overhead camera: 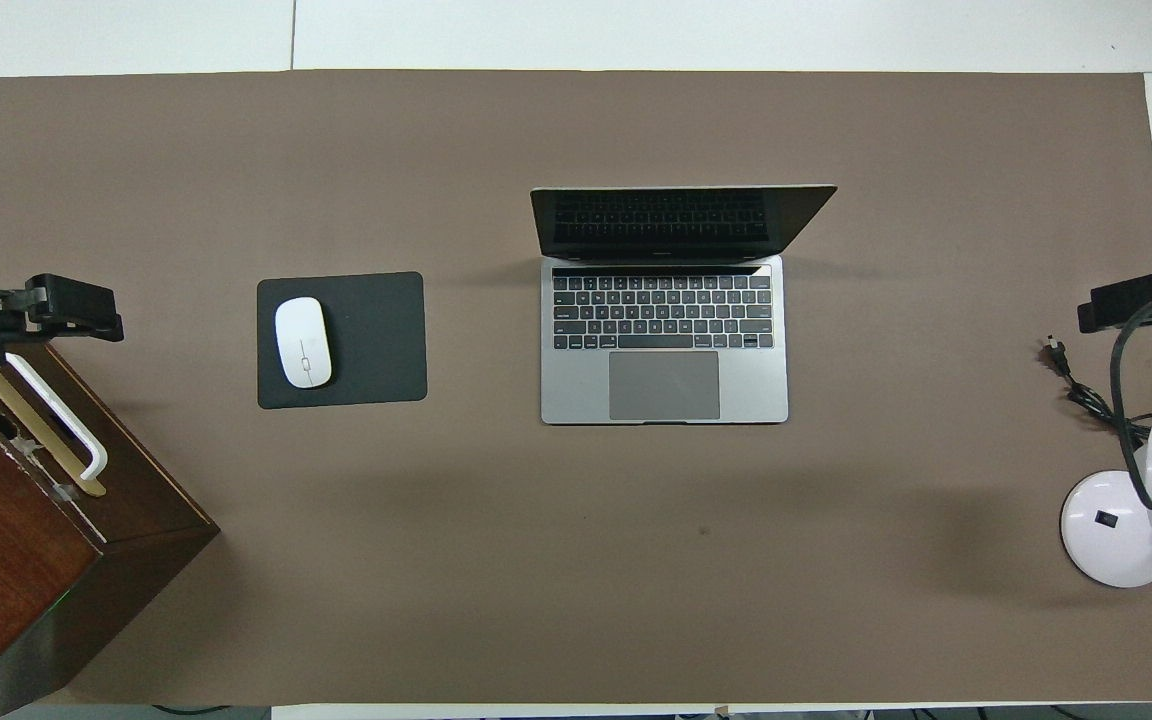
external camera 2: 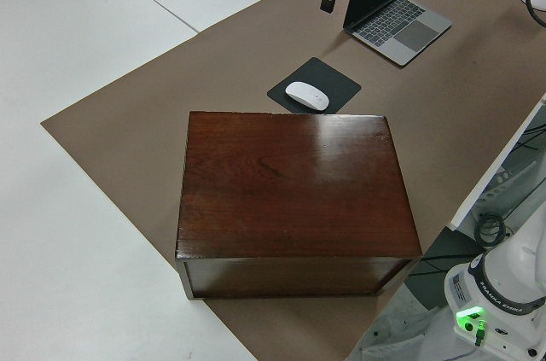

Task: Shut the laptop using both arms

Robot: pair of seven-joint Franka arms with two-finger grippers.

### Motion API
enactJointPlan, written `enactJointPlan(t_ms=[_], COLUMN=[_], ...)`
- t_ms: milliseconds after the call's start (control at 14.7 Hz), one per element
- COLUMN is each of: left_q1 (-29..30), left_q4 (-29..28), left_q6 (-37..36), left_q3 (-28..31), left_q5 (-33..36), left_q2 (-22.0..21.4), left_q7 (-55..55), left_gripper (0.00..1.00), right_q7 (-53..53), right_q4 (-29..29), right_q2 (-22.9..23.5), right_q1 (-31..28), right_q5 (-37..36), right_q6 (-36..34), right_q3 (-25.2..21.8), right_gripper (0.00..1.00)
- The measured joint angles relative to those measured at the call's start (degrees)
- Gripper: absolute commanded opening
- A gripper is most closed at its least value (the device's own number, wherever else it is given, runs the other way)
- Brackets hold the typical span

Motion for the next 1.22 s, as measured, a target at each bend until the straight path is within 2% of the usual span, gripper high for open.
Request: enactJointPlan(t_ms=[1223], left_q1=[0.0], left_q4=[-0.4], left_q6=[-0.5], left_q3=[-0.7], left_q5=[0.0], left_q2=[0.3], left_q7=[0.0], left_gripper=[1.0], right_q7=[0.0], right_q4=[0.0], right_q2=[0.0], right_q1=[0.0], right_q5=[0.0], right_q6=[0.0], right_q3=[-0.3], right_gripper=[1.0])
